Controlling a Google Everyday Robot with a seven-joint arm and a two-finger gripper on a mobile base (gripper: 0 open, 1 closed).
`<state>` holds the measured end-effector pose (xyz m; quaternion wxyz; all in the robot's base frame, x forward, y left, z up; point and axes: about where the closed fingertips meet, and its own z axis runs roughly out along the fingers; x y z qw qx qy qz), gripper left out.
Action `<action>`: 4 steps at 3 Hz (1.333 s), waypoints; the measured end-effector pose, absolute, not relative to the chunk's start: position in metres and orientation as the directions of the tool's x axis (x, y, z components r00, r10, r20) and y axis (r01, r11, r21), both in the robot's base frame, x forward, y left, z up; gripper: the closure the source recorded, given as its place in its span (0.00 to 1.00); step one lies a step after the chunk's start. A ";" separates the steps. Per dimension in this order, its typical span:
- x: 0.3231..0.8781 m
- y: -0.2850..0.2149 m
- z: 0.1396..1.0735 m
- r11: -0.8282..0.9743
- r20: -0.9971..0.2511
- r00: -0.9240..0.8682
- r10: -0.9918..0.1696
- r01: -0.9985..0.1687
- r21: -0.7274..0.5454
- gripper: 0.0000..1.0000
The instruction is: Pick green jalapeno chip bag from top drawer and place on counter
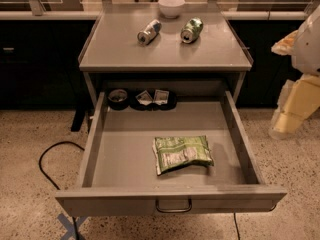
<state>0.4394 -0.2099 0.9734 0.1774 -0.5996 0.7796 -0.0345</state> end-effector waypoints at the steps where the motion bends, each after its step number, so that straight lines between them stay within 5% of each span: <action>1: 0.447 -0.198 0.932 0.300 -0.310 -0.224 -0.924 -0.926 -0.227 0.00; 4: 0.521 -0.197 0.777 0.390 -0.461 -0.285 -0.840 -0.909 -0.149 0.00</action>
Offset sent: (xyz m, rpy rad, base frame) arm 0.0576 0.0248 -0.1848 0.2898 0.0586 -0.0542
